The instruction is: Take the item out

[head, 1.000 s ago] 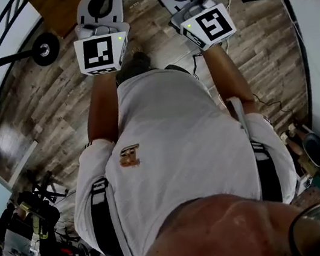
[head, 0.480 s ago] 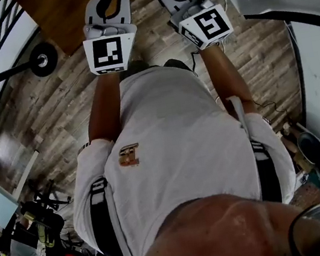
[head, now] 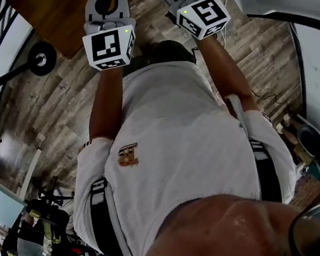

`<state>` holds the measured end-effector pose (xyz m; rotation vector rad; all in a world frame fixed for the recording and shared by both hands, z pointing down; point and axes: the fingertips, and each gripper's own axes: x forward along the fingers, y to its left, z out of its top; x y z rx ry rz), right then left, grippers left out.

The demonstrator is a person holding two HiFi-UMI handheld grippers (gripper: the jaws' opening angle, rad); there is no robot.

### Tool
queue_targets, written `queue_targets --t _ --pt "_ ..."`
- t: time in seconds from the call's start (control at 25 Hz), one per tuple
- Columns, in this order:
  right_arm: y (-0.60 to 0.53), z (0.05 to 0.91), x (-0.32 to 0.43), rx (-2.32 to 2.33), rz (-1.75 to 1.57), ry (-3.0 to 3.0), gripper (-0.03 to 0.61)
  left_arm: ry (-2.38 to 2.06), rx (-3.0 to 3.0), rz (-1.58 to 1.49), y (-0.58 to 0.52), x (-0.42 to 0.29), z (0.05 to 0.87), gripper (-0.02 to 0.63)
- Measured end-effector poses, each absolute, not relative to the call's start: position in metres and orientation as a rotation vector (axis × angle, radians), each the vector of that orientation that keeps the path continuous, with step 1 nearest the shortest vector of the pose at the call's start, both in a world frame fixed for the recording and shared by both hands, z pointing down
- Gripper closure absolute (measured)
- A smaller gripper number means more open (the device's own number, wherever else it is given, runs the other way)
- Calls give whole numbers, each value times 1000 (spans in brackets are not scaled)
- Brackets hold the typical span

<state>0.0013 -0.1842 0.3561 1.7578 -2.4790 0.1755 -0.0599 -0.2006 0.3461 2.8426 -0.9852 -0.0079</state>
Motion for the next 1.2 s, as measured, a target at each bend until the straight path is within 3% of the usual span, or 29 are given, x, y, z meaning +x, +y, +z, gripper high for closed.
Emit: queue_targets --t 0.8,1.0,1.2 --pt "-247 428 74 1769 740 -2517 542 -1067 2202 -147 -241 -23 416 591" --pt "-263 451 90 1737 894 -2514 541 -1062 2036 -196 -254 -13 439 524" --pt "-274 469 106 1717 1010 -2497 541 -1041 1811 -264 -261 3 464 508"
